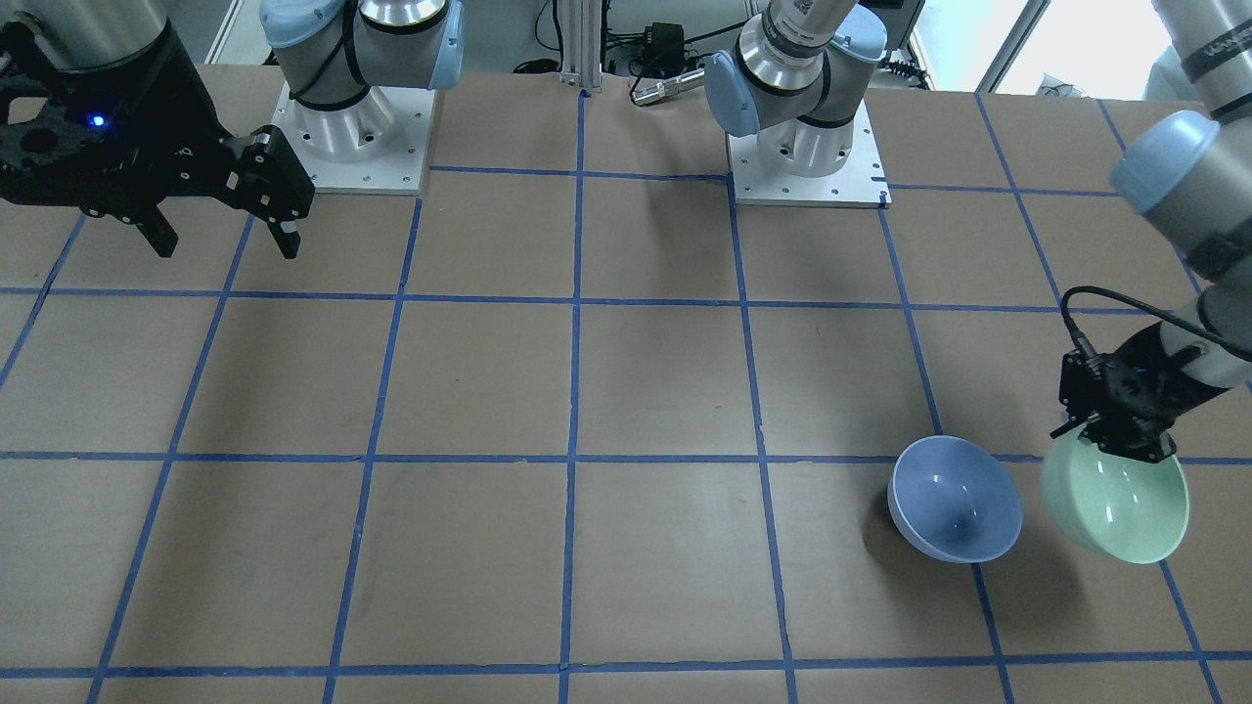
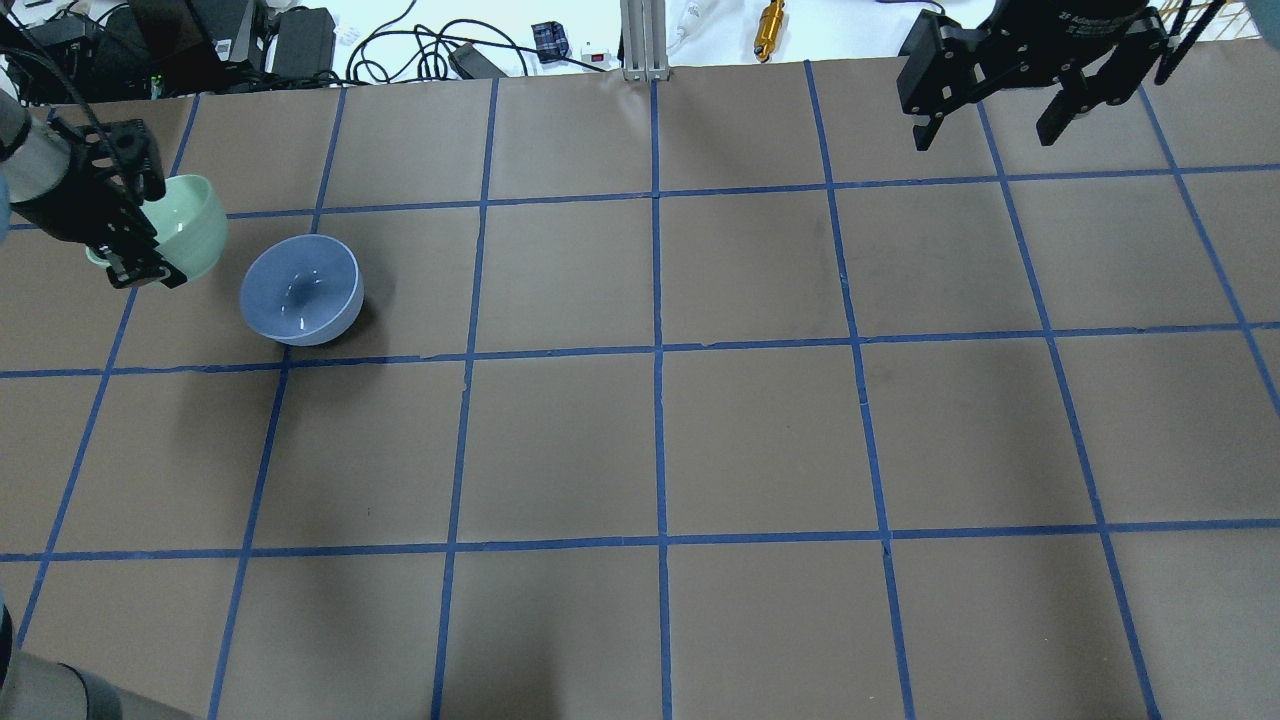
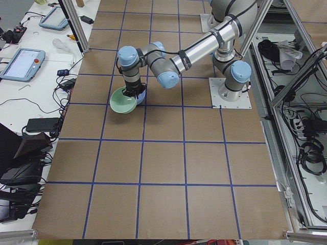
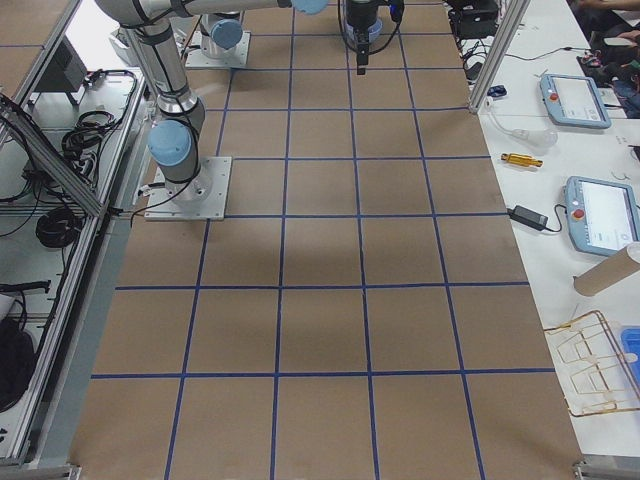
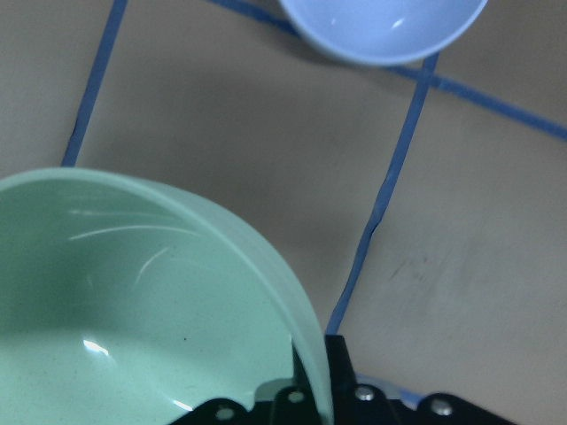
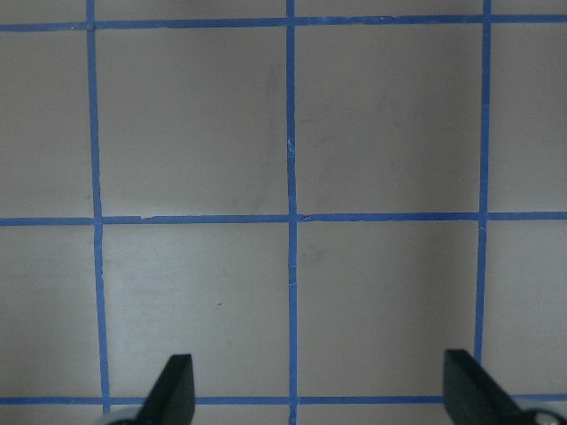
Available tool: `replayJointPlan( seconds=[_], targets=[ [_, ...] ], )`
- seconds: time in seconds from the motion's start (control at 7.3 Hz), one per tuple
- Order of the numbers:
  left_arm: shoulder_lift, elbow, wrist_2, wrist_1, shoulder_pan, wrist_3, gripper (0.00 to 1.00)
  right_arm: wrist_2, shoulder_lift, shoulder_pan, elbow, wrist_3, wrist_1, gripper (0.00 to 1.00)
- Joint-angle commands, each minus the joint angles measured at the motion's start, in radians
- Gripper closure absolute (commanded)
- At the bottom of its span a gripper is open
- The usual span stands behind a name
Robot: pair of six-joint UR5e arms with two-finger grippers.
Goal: Stack green bowl on blue bowl
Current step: 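Lift the green bowl with the left gripper and carry it over the blue bowl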
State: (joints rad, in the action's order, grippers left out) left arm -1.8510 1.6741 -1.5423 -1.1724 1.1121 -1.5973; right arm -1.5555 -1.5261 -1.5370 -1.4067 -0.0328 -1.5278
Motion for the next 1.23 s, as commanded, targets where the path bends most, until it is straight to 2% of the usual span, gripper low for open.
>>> replayJointPlan(
  seconds=[0.0,0.27,0.68,0.82,0.96,1.1],
  targets=[
    [0.052,0.065,-0.009,0.053,0.083,0.141,1.00,0.000,0.000,0.000,0.000,-0.001,0.000,0.00],
    [0.038,0.078,-0.010,0.062,0.147,0.172,1.00,0.000,0.000,0.000,0.000,-0.001,0.000,0.00],
    [-0.005,0.139,-0.038,0.141,0.144,0.168,1.00,0.000,0.000,0.000,0.000,-0.001,0.000,0.00],
    [-0.011,0.145,-0.038,0.137,0.144,0.177,0.37,-0.002,0.000,0.000,0.000,-0.001,0.000,0.00],
    [-0.013,0.136,-0.038,0.135,0.144,0.186,0.00,-0.002,0.001,0.000,0.000,-0.001,0.000,0.00],
    [-0.002,0.125,-0.036,0.134,0.146,0.194,0.00,0.000,0.001,0.000,0.000,-0.001,0.000,0.00]
  ],
)
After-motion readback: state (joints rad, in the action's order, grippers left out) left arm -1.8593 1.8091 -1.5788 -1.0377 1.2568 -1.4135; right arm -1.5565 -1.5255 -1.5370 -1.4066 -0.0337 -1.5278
